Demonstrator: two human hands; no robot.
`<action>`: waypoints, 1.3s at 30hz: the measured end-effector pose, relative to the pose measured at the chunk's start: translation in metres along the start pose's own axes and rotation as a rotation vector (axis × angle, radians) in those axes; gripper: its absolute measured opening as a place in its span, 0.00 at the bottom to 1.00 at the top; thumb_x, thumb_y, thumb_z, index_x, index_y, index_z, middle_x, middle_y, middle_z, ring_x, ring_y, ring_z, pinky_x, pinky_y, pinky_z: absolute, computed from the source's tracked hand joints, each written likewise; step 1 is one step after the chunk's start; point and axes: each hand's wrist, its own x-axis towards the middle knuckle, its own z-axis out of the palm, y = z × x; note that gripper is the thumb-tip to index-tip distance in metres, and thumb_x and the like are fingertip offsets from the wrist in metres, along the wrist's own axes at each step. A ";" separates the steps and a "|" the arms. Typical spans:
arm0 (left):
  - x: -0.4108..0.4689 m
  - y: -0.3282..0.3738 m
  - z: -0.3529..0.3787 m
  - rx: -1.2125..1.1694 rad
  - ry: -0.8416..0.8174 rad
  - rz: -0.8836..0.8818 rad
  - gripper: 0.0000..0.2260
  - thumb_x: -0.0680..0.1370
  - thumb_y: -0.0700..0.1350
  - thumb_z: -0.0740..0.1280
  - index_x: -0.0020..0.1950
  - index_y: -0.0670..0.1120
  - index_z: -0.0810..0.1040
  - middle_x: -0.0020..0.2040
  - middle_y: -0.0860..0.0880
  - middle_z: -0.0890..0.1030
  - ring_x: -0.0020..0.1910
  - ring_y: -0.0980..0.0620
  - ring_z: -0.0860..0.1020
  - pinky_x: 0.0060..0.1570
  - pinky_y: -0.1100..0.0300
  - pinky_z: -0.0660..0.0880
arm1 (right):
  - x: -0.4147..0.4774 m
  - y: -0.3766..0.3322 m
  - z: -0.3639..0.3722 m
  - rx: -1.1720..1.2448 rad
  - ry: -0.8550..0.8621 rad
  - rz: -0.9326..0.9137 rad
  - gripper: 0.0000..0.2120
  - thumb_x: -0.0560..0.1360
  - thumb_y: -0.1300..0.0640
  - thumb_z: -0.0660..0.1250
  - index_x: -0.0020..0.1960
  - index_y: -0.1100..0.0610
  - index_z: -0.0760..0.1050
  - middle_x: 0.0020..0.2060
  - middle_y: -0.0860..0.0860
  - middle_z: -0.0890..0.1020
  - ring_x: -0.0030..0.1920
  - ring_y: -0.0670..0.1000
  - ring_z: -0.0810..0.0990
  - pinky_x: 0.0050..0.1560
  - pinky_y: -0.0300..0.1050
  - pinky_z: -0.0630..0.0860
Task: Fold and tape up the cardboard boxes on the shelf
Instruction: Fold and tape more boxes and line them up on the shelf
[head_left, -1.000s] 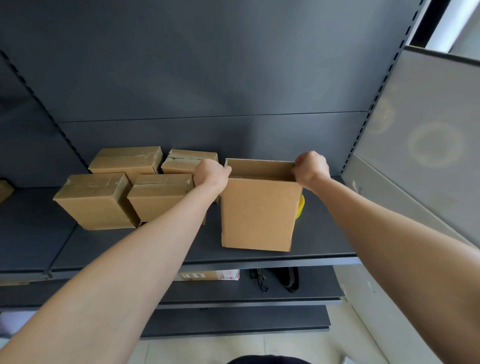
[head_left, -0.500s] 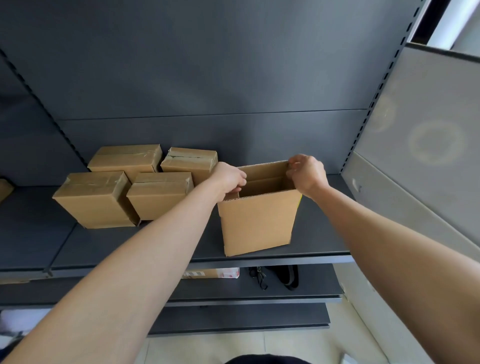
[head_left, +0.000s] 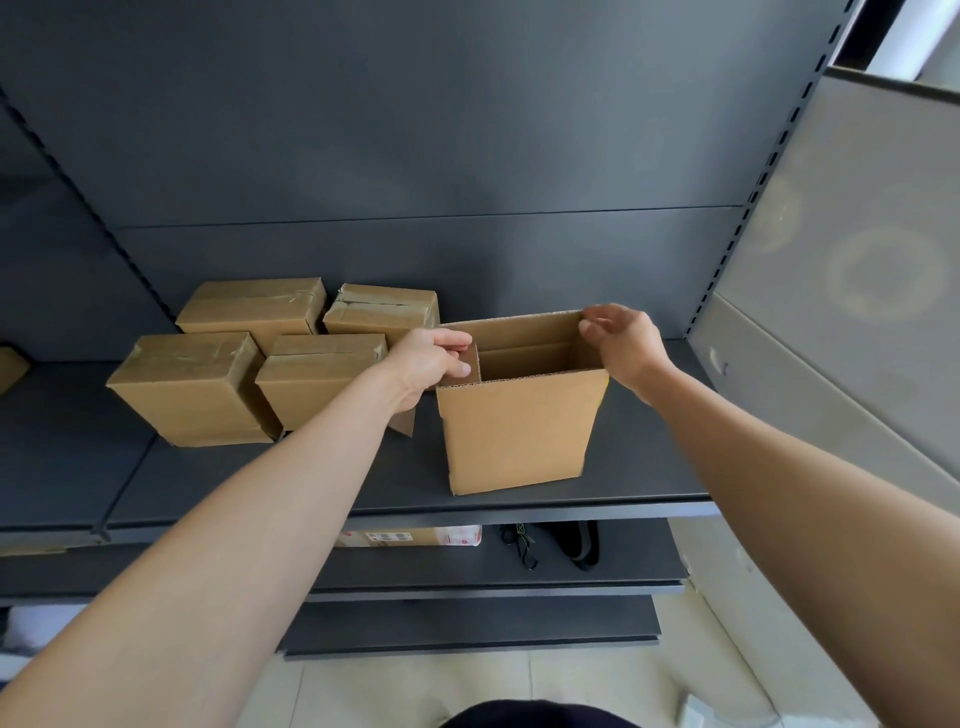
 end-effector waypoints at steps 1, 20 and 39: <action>0.000 0.000 0.000 0.010 -0.008 -0.007 0.22 0.73 0.30 0.67 0.65 0.46 0.76 0.62 0.48 0.76 0.62 0.50 0.72 0.66 0.54 0.65 | 0.001 0.000 0.000 0.025 -0.004 0.011 0.15 0.79 0.54 0.63 0.64 0.53 0.74 0.57 0.51 0.80 0.50 0.49 0.76 0.32 0.34 0.70; 0.001 -0.005 0.014 0.024 0.078 -0.043 0.25 0.74 0.32 0.69 0.68 0.50 0.74 0.65 0.47 0.74 0.61 0.48 0.72 0.62 0.55 0.71 | -0.007 0.000 -0.011 0.364 -0.181 0.257 0.08 0.80 0.55 0.61 0.55 0.47 0.77 0.46 0.50 0.78 0.44 0.51 0.76 0.44 0.46 0.74; 0.004 -0.005 0.012 0.066 0.035 -0.009 0.30 0.74 0.32 0.69 0.71 0.55 0.70 0.68 0.51 0.71 0.59 0.51 0.69 0.51 0.60 0.70 | 0.006 0.005 -0.011 0.309 -0.411 0.591 0.19 0.71 0.45 0.71 0.50 0.59 0.73 0.47 0.53 0.72 0.46 0.52 0.70 0.41 0.43 0.73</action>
